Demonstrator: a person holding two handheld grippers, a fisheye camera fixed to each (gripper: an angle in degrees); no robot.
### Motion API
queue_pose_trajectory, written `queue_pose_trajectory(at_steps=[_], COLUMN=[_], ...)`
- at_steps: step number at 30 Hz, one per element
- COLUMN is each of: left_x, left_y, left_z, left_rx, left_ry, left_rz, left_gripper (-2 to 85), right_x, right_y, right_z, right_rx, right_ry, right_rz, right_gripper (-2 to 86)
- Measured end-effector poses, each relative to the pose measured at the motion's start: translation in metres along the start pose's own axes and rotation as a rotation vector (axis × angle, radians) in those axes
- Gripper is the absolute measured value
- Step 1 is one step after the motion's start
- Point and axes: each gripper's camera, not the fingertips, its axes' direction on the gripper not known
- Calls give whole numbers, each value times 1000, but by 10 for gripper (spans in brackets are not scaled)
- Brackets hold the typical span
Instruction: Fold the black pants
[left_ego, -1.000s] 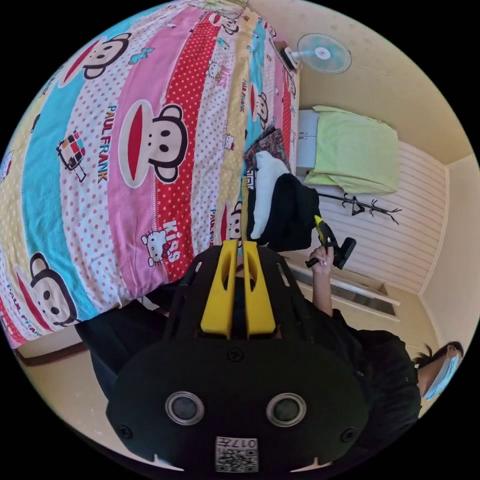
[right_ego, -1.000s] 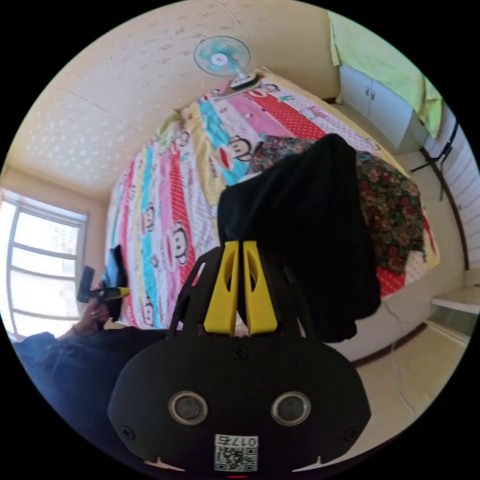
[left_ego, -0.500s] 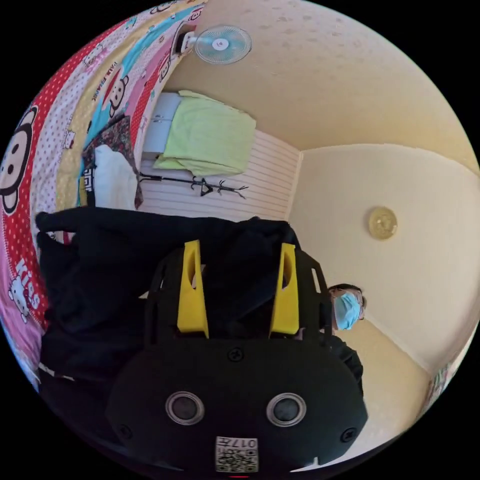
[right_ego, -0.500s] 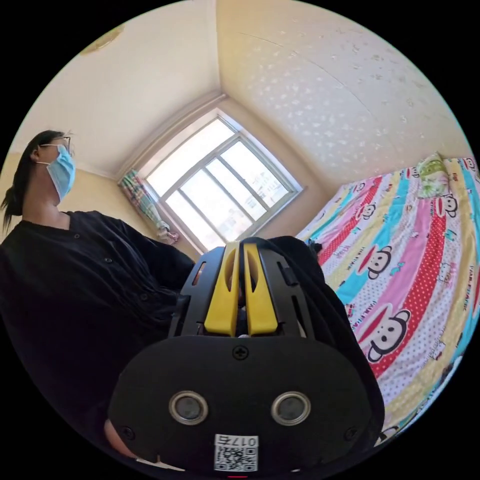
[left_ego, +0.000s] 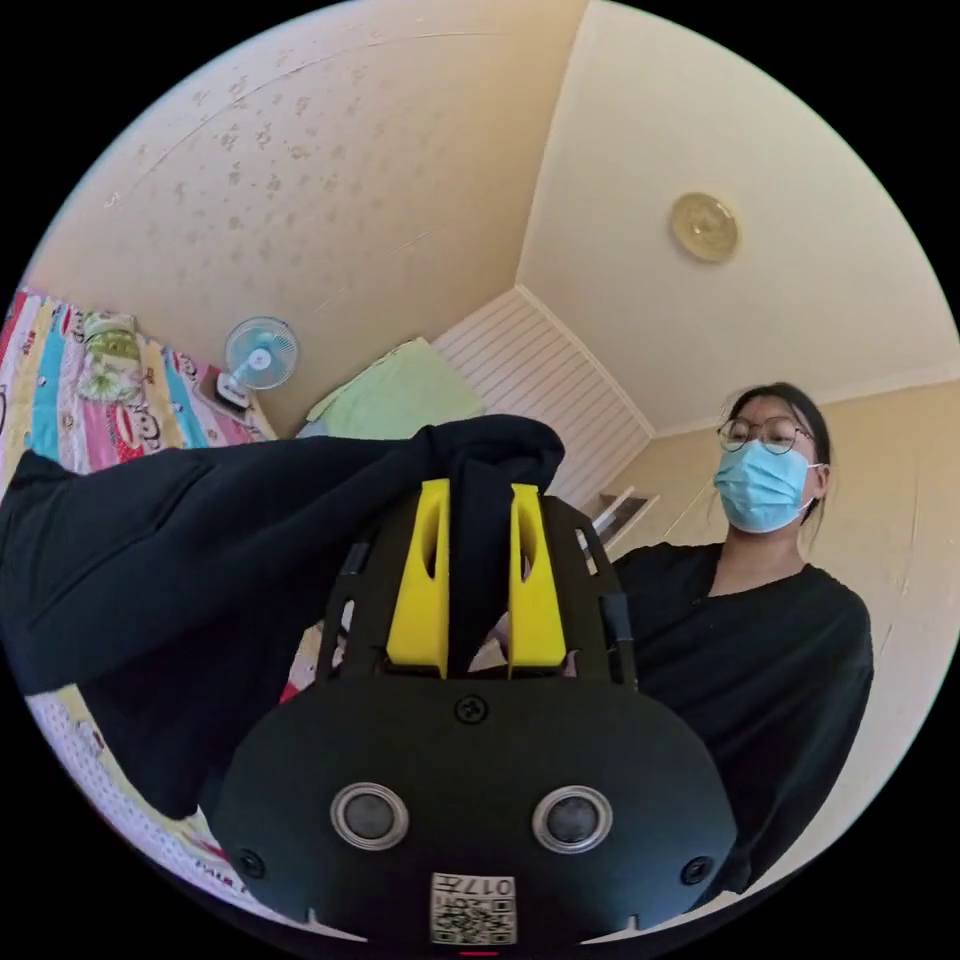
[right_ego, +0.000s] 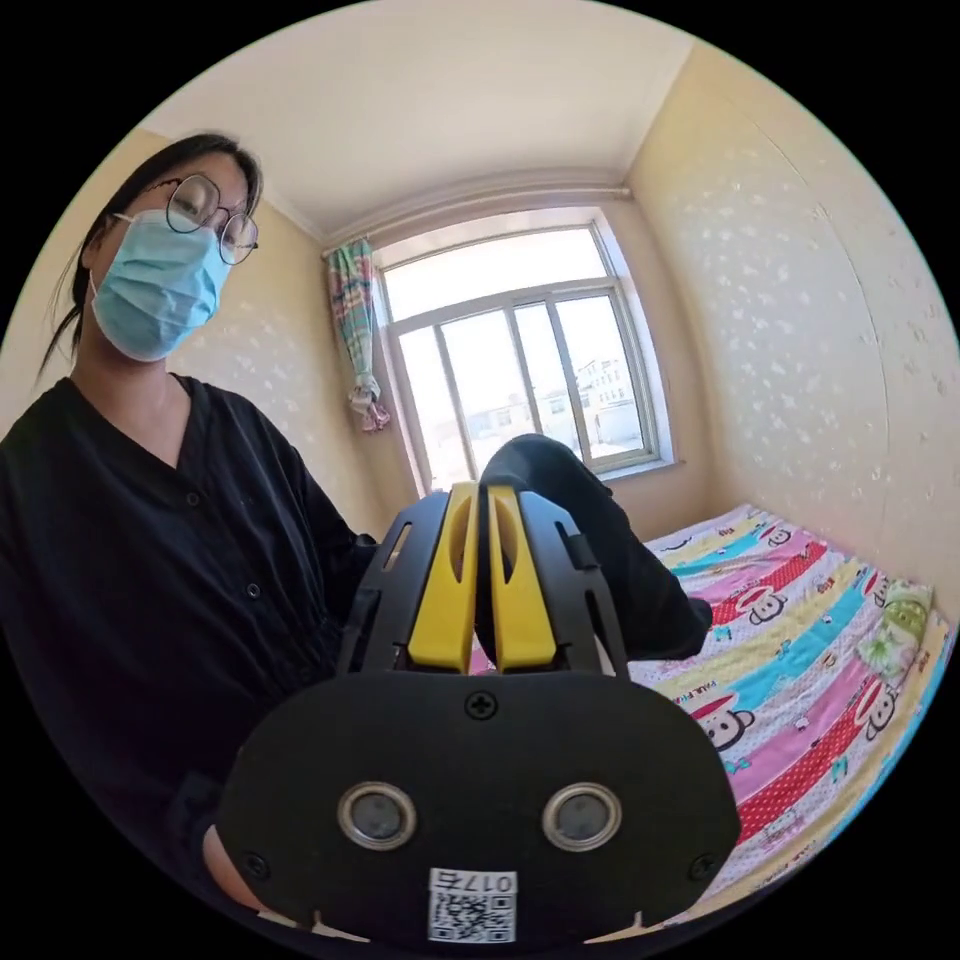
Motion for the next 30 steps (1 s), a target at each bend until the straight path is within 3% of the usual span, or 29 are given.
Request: queue_pose_trajectory(at_steps=[2,3,7,9,11,13,14,19,21,24,27,30], left_x=[-44,-59,-166,-191,-207,-217,-226,-288,-319,-331,-300,-262], left_y=[28,39,148,187,215,216,211,194,200,196,140,79], left_z=[3,4,8,-1,-27,-51,-66,-109,-106,-89,-67,-27], left_rx=[-145,-188,-588,-571,-214,12,65,-11,-41,75,19,4], left_ry=[-152,-197,-596,-428,-73,16,-25,-407,-371,-246,-362,-275], left_rz=[-193,-265,-893,-1057,-1182,-1183,-1179,-1318,-1389,-1485,-1273,-985], left_gripper=[87,86,71,47,49,51,53,134,136,93,48,42], right_x=[26,47,106,96,83,72,72,105,121,144,163,175], right_y=[29,60,218,265,287,290,288,243,218,173,120,69], right_z=[27,53,136,150,156,160,162,184,199,228,254,277], right_rx=[-80,-187,-754,-919,-1000,-1045,-1050,-946,-863,-796,-792,-760], right_ry=[13,26,237,316,372,420,434,475,457,436,509,617], right_rz=[153,288,1012,1135,1225,1275,1284,1339,1327,1280,1195,1101], right_gripper=[12,12,7,5,4,4,4,5,5,7,12,21])
